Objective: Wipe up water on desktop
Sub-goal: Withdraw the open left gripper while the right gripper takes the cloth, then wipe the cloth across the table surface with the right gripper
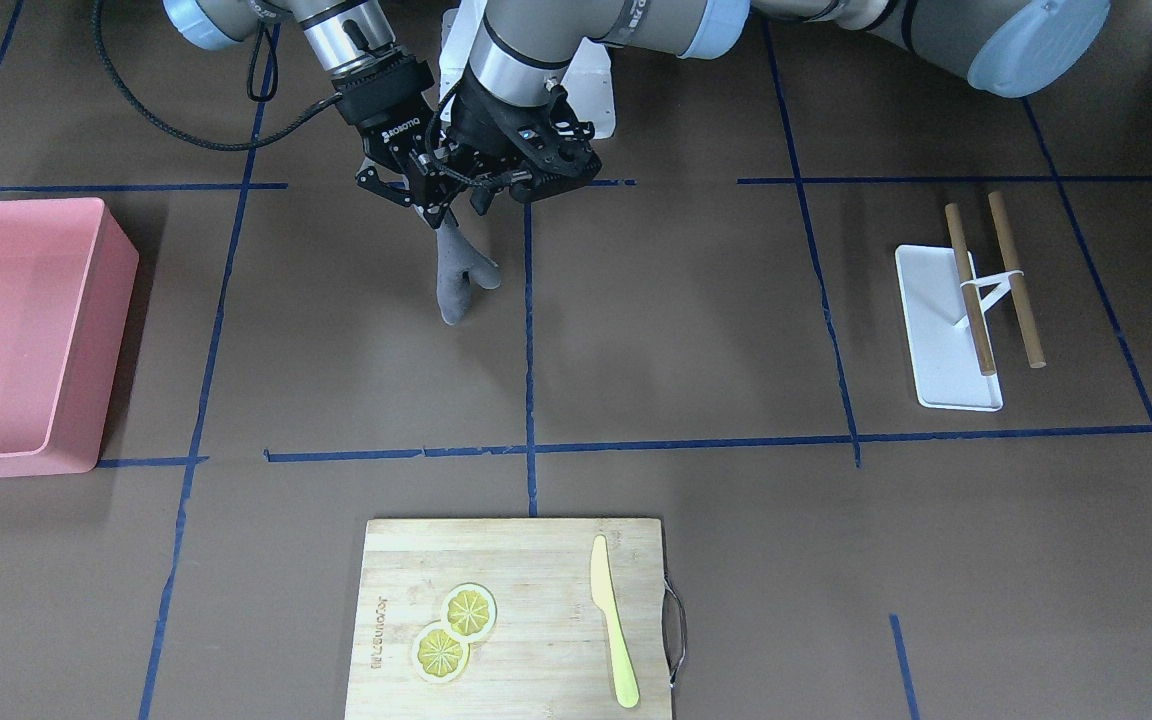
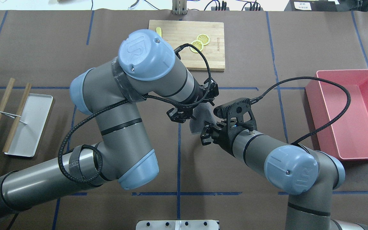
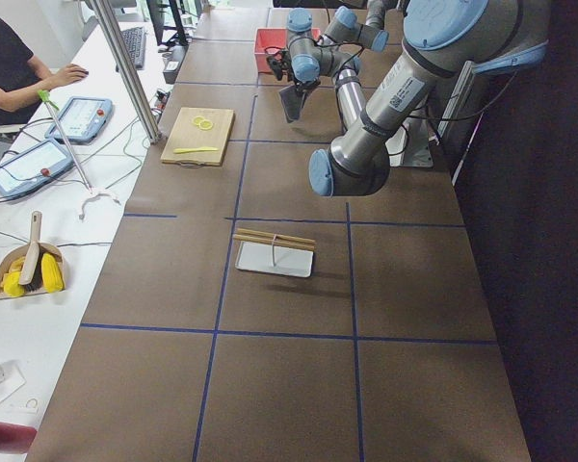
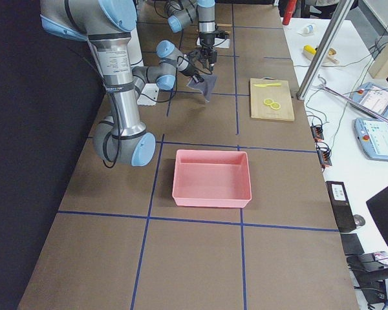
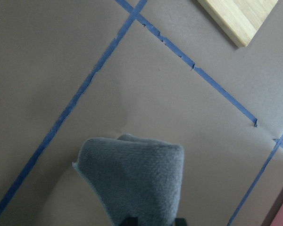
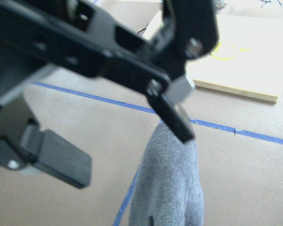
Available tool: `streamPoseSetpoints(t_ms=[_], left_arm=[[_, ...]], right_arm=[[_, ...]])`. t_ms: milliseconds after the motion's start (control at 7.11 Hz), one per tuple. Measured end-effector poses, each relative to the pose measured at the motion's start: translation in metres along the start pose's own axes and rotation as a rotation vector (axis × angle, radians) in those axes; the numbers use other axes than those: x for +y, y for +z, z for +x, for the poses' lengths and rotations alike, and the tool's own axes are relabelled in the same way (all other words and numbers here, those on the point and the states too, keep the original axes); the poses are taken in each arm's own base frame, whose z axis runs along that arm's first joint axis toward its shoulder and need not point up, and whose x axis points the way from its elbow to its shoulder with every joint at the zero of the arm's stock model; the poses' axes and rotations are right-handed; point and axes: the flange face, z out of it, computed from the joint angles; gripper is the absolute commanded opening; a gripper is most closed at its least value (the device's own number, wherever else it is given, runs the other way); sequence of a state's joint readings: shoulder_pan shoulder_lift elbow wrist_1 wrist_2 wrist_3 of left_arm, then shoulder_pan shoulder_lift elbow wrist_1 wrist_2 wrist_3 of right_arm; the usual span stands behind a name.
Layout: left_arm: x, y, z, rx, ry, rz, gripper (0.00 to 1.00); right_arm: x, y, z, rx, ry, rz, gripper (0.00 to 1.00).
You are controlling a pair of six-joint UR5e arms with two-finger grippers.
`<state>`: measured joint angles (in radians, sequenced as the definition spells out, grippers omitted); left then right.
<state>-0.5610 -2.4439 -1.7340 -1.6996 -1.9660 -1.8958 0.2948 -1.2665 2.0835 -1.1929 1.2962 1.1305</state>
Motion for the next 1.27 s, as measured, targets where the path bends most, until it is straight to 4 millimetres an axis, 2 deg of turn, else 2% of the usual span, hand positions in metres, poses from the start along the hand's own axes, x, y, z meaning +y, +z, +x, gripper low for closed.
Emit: streamPoseSetpoints(t_ms=[281,422,563,704,844,985,1126,1267], left_arm=[[-0.041,-0.028,-0.031,0.015,0.054,0.051,0.76],[-0.063,-0.04,-0.054,0.007,0.09,0.08,0.76],[-0.085,-0.053,-0.071,0.001,0.131,0.111,0.76],[-0.107,-0.066,-0.082,-0.004,0.153,0.144,0.76],[-0.132,-0.078,-0.092,-0.011,0.15,0.18,0.76],[-0.153,-0.087,-0.102,-0.025,0.161,0.21,0.77],[-0.166,-0.091,-0.111,-0.042,0.194,0.228,0.77],[-0.175,-0.094,-0.116,-0.054,0.211,0.239,0.77]], right_arm=[[0.003,-0.01,0.019,0.116,0.13,-0.078,0.0],[0.003,-0.016,0.047,0.176,0.151,-0.137,0.0],[0.005,-0.023,0.088,0.232,0.173,-0.208,0.0],[0.007,-0.031,0.125,0.275,0.182,-0.271,0.0],[0.009,-0.035,0.149,0.296,0.172,-0.322,0.0],[0.013,-0.032,0.158,0.303,0.159,-0.359,0.0],[0.015,-0.013,0.146,0.288,0.157,-0.389,0.0],[0.017,0.012,0.114,0.256,0.165,-0.415,0.0]])
